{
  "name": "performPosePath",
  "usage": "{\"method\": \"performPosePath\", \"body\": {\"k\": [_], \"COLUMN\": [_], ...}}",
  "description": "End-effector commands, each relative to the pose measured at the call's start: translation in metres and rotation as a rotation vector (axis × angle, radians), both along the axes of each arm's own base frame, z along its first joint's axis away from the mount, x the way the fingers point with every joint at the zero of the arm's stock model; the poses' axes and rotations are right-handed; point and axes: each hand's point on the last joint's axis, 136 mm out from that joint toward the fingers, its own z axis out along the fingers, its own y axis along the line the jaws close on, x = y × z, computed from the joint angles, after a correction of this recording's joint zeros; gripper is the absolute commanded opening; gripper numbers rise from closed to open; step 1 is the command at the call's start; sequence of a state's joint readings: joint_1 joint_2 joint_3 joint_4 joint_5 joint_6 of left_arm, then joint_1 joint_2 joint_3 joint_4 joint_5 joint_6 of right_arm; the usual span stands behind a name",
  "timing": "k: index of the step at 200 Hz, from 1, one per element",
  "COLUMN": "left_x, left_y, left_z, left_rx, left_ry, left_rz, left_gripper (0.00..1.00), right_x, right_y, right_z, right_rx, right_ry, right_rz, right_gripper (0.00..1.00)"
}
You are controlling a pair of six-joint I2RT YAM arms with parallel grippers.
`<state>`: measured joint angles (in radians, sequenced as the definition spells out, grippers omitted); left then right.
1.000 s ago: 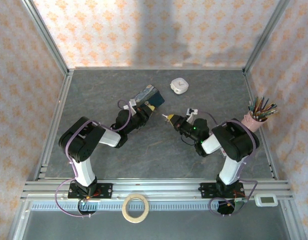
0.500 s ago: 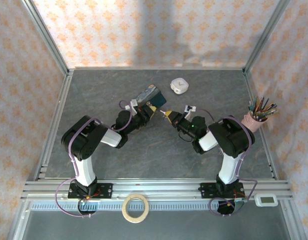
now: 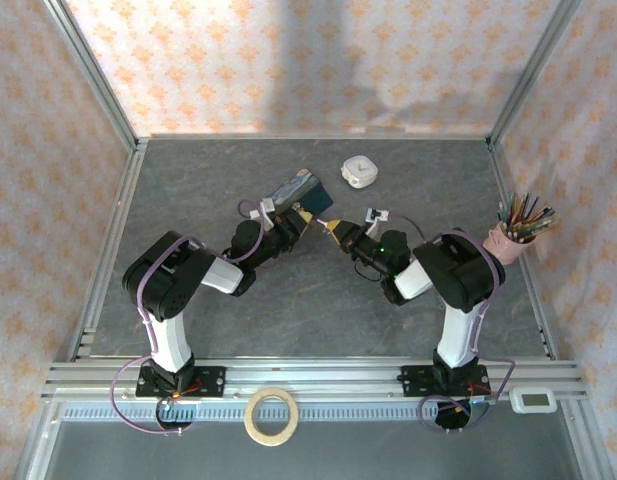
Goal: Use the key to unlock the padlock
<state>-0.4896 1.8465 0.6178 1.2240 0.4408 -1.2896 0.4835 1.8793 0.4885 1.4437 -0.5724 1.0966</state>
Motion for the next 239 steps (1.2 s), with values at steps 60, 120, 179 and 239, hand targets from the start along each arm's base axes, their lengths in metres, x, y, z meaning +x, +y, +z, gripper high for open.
{"method": "performPosePath", "body": {"k": [60,120,179,239], "left_x": [0.0,-0.001,-0.002,-0.009], "left_y": [-0.001,0.0,-0.002,-0.012], "left_z": [0.026,0.024,0.025,0.033], "left_rx": [-0.027,-0.023,-0.022,-0.024], "left_ry": [-0.085,-0.08,-0.084,-0.109], "left_rz": [-0.003,0.002,-0.007,-0.072], "left_gripper": [0.0,0.0,0.0,0.0], "right_x": [-0.009,-0.013,-0.013,0.0], "right_y": [0.007,0.005,0.007,0.016], "right_z": [0.009,0.015,0.02,0.017], "right_rx": [0.004,-0.005,-0.016,-0.074], "right_ry": [-0.037,-0.052,-0.077,-0.093], "right_rz": [0.027,0.025,0.035,0.053], "right_gripper": [0.0,0.0,0.0,0.0]}}
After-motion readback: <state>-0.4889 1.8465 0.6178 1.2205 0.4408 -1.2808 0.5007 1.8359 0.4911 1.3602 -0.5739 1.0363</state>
